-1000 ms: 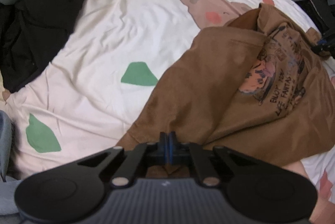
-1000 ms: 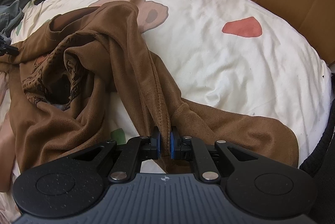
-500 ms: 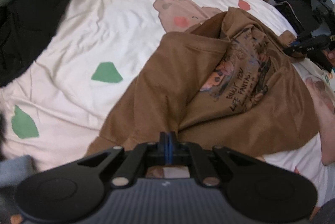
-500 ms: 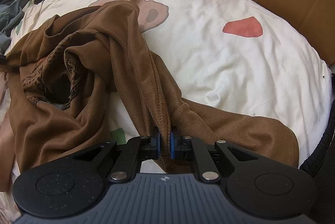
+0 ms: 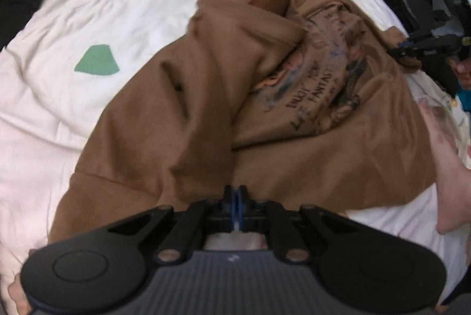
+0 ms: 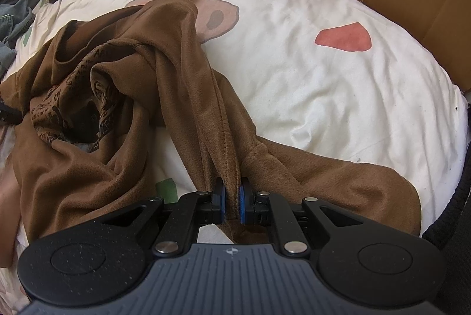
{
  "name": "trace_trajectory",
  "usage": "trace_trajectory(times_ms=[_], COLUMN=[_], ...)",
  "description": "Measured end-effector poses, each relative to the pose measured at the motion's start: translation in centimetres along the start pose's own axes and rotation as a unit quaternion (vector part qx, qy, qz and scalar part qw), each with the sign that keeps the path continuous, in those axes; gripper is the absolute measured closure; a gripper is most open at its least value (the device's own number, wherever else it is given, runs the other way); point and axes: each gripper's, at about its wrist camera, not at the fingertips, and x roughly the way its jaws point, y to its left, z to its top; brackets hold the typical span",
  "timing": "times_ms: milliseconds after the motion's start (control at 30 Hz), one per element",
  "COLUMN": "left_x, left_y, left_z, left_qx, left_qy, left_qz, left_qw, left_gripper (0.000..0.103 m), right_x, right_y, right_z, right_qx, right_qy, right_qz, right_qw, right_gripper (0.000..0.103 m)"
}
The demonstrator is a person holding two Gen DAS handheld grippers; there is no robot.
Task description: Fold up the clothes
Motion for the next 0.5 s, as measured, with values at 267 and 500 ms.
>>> trace_trajectory(times_ms=[267,500], left_x=[-3.6,-2.4], left_y=[1.2,3.7], left_z=[0.7,0.9], left_qx=[-0.006,-0.034], left_qy=[-0.036,-0.015], left_qz=[0.013,0.062], left_qw=[0.9993,0.9974], left_gripper=[0.095,0.075], right_x=[0.0,0.1], right_y=[0.1,0.0], right_z=[-0.1,-0.2], right_qx=[0.0,-0.001], right_qy=[0.0,0.0], right_qz=[0.0,0.001], right_qw=[1.0,1.0], right_gripper=[0.096,0.096])
